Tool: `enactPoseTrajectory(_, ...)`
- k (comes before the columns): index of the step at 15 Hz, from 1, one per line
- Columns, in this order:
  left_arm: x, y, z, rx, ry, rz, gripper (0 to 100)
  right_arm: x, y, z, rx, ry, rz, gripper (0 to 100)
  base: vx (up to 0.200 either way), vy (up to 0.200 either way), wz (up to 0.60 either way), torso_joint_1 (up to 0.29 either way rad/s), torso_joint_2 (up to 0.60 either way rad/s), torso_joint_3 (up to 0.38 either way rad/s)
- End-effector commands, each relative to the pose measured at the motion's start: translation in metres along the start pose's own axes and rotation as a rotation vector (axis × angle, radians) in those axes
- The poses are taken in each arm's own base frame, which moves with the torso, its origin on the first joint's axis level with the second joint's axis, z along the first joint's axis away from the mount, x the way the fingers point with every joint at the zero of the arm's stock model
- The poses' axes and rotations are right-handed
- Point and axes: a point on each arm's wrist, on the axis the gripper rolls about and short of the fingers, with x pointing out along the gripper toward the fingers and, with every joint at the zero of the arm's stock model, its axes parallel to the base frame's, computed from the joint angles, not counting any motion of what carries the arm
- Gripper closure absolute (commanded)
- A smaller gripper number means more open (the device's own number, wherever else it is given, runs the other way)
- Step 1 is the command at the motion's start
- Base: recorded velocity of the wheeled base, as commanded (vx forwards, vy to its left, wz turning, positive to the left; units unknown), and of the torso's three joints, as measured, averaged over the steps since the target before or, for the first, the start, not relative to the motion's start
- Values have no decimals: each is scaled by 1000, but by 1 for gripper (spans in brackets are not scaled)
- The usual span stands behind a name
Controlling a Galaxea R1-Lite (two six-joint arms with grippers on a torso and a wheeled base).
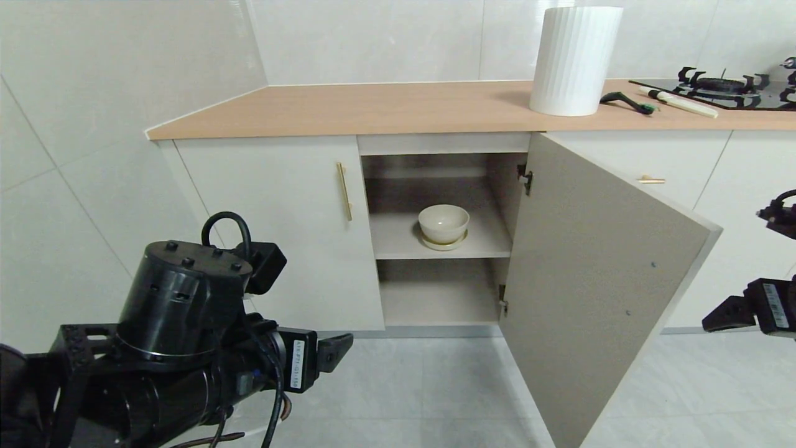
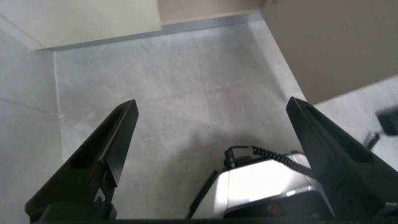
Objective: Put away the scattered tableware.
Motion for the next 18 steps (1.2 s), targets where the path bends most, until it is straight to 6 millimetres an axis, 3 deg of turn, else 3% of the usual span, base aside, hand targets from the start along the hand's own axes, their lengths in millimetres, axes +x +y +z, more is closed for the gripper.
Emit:
enactPoseTrajectory(1, 1, 0, 0, 0, 1, 0, 0, 0, -19, 12, 70, -30, -49, 0, 0, 0, 0, 0, 0, 0)
enactPoseTrajectory(3, 1, 0, 0, 0, 1, 0, 0, 19, -21, 24, 105, -57, -63, 0, 0, 0, 0, 0, 0, 0)
enactPoseTrajectory(4, 1, 0, 0, 0, 1, 0, 0, 19, -21, 24, 105, -57, -63, 0, 0, 0, 0, 0, 0, 0)
enactPoseTrajectory(5, 0, 0, 0, 0, 0, 0, 0, 41, -20, 34, 129, -65, -66, 0, 0, 0, 0, 0, 0, 0)
enactPoseTrajectory(10, 0, 0, 0, 0, 0, 0, 0, 93, -10, 42, 173, -99, -50, 0, 0, 0, 0, 0, 0, 0)
enactPoseTrajectory(14, -2, 0, 1, -3, -8, -5, 0, 104, 12, 41, 173, -100, -3, 0, 0, 0, 0, 0, 0, 0)
enactPoseTrajectory(18, -7, 2, 5, 5, -32, -8, 0, 110, 49, 38, 82, -95, 99, 0, 0, 0, 0, 0, 0, 0)
